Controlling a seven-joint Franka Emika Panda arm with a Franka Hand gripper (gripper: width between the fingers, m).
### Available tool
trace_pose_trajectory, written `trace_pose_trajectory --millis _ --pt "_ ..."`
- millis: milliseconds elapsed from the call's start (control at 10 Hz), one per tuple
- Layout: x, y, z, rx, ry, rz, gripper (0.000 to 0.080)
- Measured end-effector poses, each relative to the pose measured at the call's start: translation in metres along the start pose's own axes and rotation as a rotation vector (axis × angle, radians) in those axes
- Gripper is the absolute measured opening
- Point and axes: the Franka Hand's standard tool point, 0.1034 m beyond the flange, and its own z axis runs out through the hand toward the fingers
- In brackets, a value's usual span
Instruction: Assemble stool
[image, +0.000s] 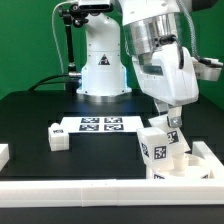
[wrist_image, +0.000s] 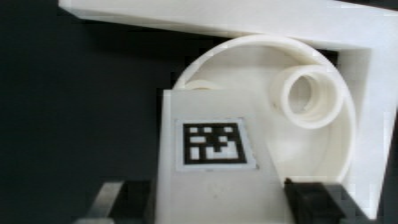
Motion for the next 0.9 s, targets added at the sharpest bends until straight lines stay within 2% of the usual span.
trace_pose_trajectory --millis 300,400,600,900 --pt "-0.006 0.0 0.001 0.006 -0.027 0.196 0.0341" --pt "-0.015 -0.003 0.002 0.017 -0.027 0.273 0.0341" --pt "-0.037 -0.008 0.005 0.019 -0.049 0.428 0.0341" --pt "-0.05 -0.015 0.008 0.021 -0.068 0.595 0.0341"
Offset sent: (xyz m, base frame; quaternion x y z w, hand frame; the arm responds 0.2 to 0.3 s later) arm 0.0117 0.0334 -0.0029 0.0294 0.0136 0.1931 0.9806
